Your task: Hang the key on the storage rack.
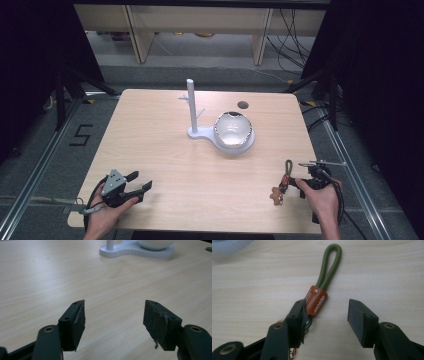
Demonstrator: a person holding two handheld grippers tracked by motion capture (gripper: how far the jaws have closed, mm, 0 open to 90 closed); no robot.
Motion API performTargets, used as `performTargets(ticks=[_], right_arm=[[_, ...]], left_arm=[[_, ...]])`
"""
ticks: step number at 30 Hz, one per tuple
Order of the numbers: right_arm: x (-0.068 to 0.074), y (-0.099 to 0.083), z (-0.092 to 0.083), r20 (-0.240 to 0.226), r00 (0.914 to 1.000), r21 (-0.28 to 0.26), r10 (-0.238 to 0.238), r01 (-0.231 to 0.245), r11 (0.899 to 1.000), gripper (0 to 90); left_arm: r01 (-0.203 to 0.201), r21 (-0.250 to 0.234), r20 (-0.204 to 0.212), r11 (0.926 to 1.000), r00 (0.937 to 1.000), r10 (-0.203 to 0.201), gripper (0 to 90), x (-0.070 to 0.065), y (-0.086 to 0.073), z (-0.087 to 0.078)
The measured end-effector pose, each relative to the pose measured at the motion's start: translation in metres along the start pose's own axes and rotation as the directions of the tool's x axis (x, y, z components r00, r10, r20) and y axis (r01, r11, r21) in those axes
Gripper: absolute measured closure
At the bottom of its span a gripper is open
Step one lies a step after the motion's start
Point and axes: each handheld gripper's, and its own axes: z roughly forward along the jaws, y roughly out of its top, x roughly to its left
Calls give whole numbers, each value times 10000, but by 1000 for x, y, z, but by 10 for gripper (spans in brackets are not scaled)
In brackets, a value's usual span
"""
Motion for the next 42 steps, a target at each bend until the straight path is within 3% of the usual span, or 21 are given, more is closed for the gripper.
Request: performTargets(ticks=[5,8,9,10,11,15,16,20,23,24,25,27,28,29,32,34,35,37,40,41,42], right_arm=[[-6,6,2,97,9991,880,-413,403,9953,511],[-3,10,0,130,9995,1086,-288,272,9937,511],[3,12,2,135,9995,1122,275,-288,9933,512],[-3,14,2,149,9979,1263,-635,611,9901,513],[4,16,0,132,9999,1541,54,-74,9880,518],[13,22,2,350,9985,1998,432,-493,9786,535],[9,25,3,267,9992,1997,-284,225,9796,537],[18,33,4,464,9989,2395,20,-131,9708,540],[18,41,7,628,9967,2558,-512,336,9662,543],[27,44,9,983,9944,2841,383,-649,9566,545],[27,44,9,983,9944,2841,383,-649,9566,545],[25,46,13,1039,9945,2922,93,-394,9555,548],[20,47,15,912,9936,2872,-667,379,9571,550],[27,48,17,1187,9928,2962,182,-529,9537,553],[23,50,22,1262,9901,3043,-614,202,9524,558],[25,52,25,1392,9877,3268,-717,226,9448,559],[31,52,27,1647,9863,3377,-110,-459,9401,559],[32,53,29,1719,9844,3451,-373,-247,9382,559],[27,53,32,1629,9733,3540,-1615,951,9304,562],[38,54,32,2041,9788,3669,-187,-588,9284,562],[34,56,33,1854,9794,3653,-801,69,9308,562]], left_arm=[[-322,-352,-373,9989,9988,309,342,3,1,2],[-246,-340,-555,9991,9982,227,341,5,2,4],[-244,-377,-545,9990,9983,223,340,5,1,4],[-252,-440,-580,9987,9981,226,339,6,0,3],[-279,-450,-633,9986,9977,250,340,7,0,2],[-108,-540,-655,9985,9978,73,340,8,-4,-1],[-127,-635,-572,9979,9983,90,340,8,-4,0],[-248,-720,-550,9971,9983,208,342,8,-4,-1],[-307,-697,-513,9971,9983,272,345,7,-4,0],[-313,-692,-512,9971,9983,277,345,7,-4,0],[-329,-585,-569,9977,9979,296,345,7,-4,-1],[-328,-614,-579,9976,9979,292,345,7,-4,-1],[-328,-621,-576,9975,9979,293,345,7,-4,-1],[-258,-613,-604,9978,9979,221,345,6,-4,-1],[-290,-656,-602,9974,9979,251,346,6,-4,-1],[-316,-685,-595,9972,9978,275,347,6,-4,0],[-311,-652,-615,9974,9977,271,347,5,-4,-1],[-345,-637,-598,9974,9977,307,347,5,-4,0],[-430,-615,-563,9972,9976,396,347,5,-4,0],[-440,-606,-559,9972,9976,406,347,5,-4,0],[-428,-713,-492,9965,9980,393,348,5,-4,1]])
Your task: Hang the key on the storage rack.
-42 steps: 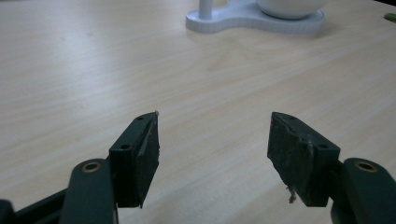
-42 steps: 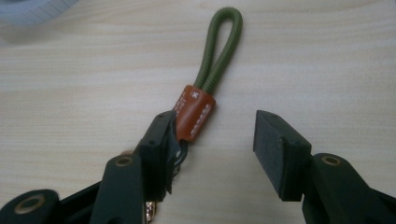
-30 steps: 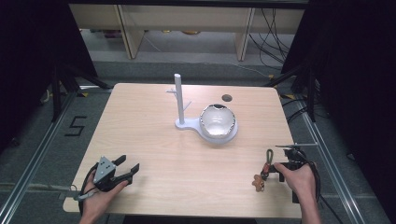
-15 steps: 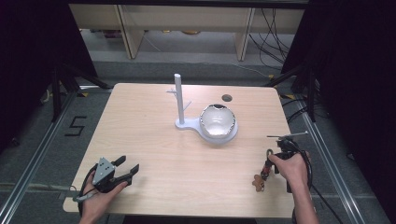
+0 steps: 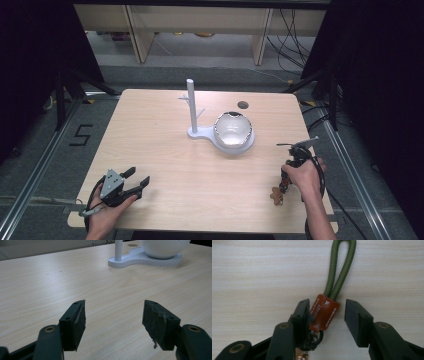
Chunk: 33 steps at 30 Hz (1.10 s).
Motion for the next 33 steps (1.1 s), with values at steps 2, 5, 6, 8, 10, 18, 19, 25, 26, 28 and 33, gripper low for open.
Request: performTargets(ticks=[2,5,6,8,10,18,19,25,26,28,33], right_arm=[[-2,0,2,51,9995,-40,-296,296,9996,563],[0,1,2,148,9999,118,13,-15,9999,564],[7,1,3,33,9961,335,878,-878,9956,564],[5,2,4,75,9977,290,673,-675,9973,564],[1,3,6,195,9998,183,63,-67,9998,564],[3,5,7,243,9992,245,330,-336,9991,584],[3,5,8,234,9992,264,334,-341,9991,590],[3,5,9,202,9992,283,334,-339,9990,621],[3,5,9,185,9993,323,312,-318,9990,626],[4,6,9,192,9992,309,340,-346,9989,636],[5,7,9,150,9996,250,229,-232,9994,679]], left_arm=[[-3,4,2,10000,10000,3,349,0,0,0],[-19,86,-33,10000,10000,19,349,-1,1,-1],[55,-10,-21,10000,10000,-55,349,-1,0,0],[-44,81,-65,10000,10000,44,349,-1,0,0],[-44,-26,-57,10000,10000,44,350,-1,0,0],[-68,48,-69,10000,10000,68,350,-1,0,0],[-68,54,-71,10000,10000,68,350,-1,0,0],[-68,56,-57,10000,10000,68,352,-1,0,-1],[-66,54,-59,10000,10000,66,352,-1,0,-1],[-70,48,-58,10000,10000,70,352,-1,0,0],[-79,48,-63,10000,9999,79,353,-1,0,-1]])
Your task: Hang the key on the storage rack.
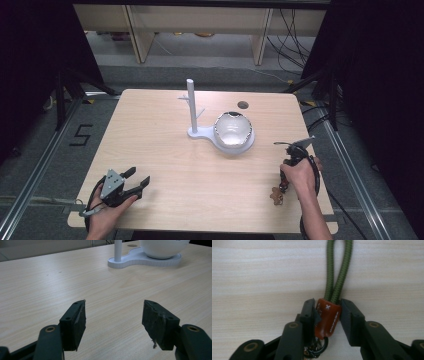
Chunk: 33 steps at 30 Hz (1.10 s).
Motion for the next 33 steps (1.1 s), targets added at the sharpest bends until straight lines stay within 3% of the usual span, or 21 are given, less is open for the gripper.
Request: performTargets(ticks=[2,6,9,10,11,21,23,24,33], right_arm=[[5,1,-1,-322,9972,-102,672,-675,9977,707],[5,1,-1,-409,9968,-139,692,-698,9975,725],[5,1,-1,-416,9975,-154,579,-586,9982,725],[1,1,0,-311,9995,-293,76,-85,9995,723],[2,2,0,-277,9996,-251,22,-29,9997,715],[3,2,1,-155,9999,-177,69,-72,9998,642],[7,1,1,-261,9986,-24,452,-453,9990,634],[4,1,3,-188,9998,-105,-41,39,9999,642],[6,-1,4,-89,9998,-24,-190,189,9998,689]], left_arm=[[-4,2,0,10000,10000,4,353,0,0,0],[1,-7,11,10000,10000,-1,354,0,0,0],[-7,-5,11,10000,10000,7,355,0,0,0],[-8,-1,-2,10000,10000,8,355,0,0,0],[-8,-12,14,10000,10000,8,355,0,0,0],[-5,2,-11,10000,10000,5,356,0,0,0],[-10,6,-11,10000,10000,10,356,0,0,0],[-3,-7,9,10000,10000,3,356,0,0,0],[7,-5,11,10000,10000,-7,356,0,0,0]])
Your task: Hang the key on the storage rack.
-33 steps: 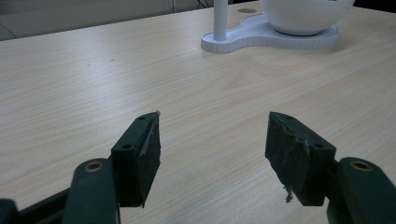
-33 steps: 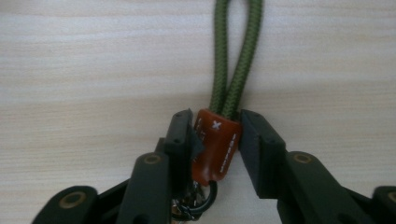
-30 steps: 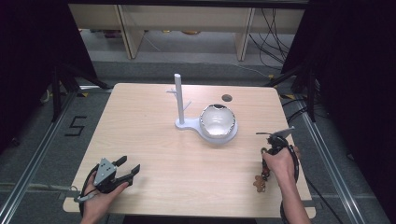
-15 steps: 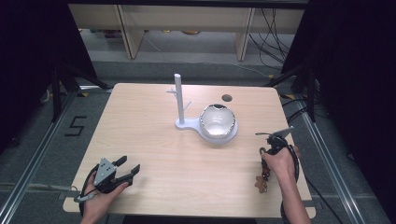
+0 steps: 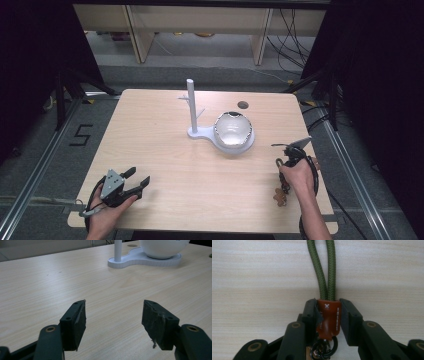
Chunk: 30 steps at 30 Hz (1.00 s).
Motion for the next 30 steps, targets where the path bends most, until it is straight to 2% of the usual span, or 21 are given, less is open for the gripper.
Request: performTargets(ticks=[1,2,4,5,6,7,9,10,11,12,13,14,16,19,20,21,22,23,28,29,30], right_arm=[[3,-1,-1,-101,9990,37,446,-445,9990,692],[0,0,-1,-110,9999,-14,57,-57,10000,694],[-2,-1,-1,-186,9998,-115,-8,6,9999,696],[-2,-2,-1,-193,9998,-133,92,-95,9999,697],[2,-4,-1,-313,9981,-125,535,-540,9985,697],[-3,-5,-2,-311,9995,-349,110,-121,9993,697],[-4,-7,-4,-328,9994,-595,105,-125,9982,697],[-5,-8,-4,-194,9998,-637,-10,-2,9980,697],[-9,-9,-5,-77,9993,-791,-368,361,9962,697],[-7,-11,-7,-201,9997,-975,-141,121,9952,698],[-8,-14,-8,-211,9989,-1128,-418,391,9929,697],[-6,-16,-11,-653,9972,-1337,-374,284,9906,697],[-6,-22,-14,-784,9956,-1739,-511,368,9841,697],[-7,-25,-16,-932,9930,-2010,-729,529,9782,697],[-7,-29,-18,-1027,9911,-2352,-851,589,9702,697],[-7,-29,-18,-1027,9911,-2352,-851,589,9702,697],[-8,-32,-19,-1078,9866,-2625,-1222,903,9607,697],[-8,-32,-19,-1078,9866,-2625,-1222,903,9607,697],[-7,-39,-22,-1286,9810,-3655,-1455,895,9265,696],[-7,-41,-23,-1428,9773,-3835,-1563,910,9191,696],[-10,-41,-21,-1145,9711,-4329,-2094,1410,8903,696]], left_arm=[[0,4,-2,10000,10000,0,356,0,0,0],[-5,9,-2,10000,10000,5,356,0,0,0],[-4,8,-2,10000,10000,4,357,0,0,0],[-4,12,-1,10000,10000,4,357,0,0,0],[-2,15,-4,10000,10000,2,357,0,0,0],[-3,11,-8,10000,10000,3,357,0,0,0],[-14,22,-16,10000,10000,14,357,0,0,0],[-20,25,-20,10000,10000,20,357,0,0,0],[-24,22,-20,10000,10000,24,357,0,0,0],[-17,21,-24,10000,10000,17,358,0,0,0],[-18,26,-26,10000,10000,18,358,0,0,0],[-25,34,-24,10000,10000,25,358,-1,0,0],[-23,-47,27,10000,10000,23,358,-1,0,1],[-29,32,-19,10000,10000,29,358,-1,0,0],[3,-63,14,10000,10000,-3,358,-1,0,0],[3,-63,14,10000,10000,-3,358,-1,0,0],[1,-60,13,10000,10000,-1,358,-1,0,1],[1,-60,13,10000,10000,-1,358,-1,0,1],[-24,20,-33,10000,10000,24,358,-1,0,0],[-13,14,-36,10000,10000,13,358,-1,0,0],[-10,13,-40,10000,10000,10,358,-1,0,0]])
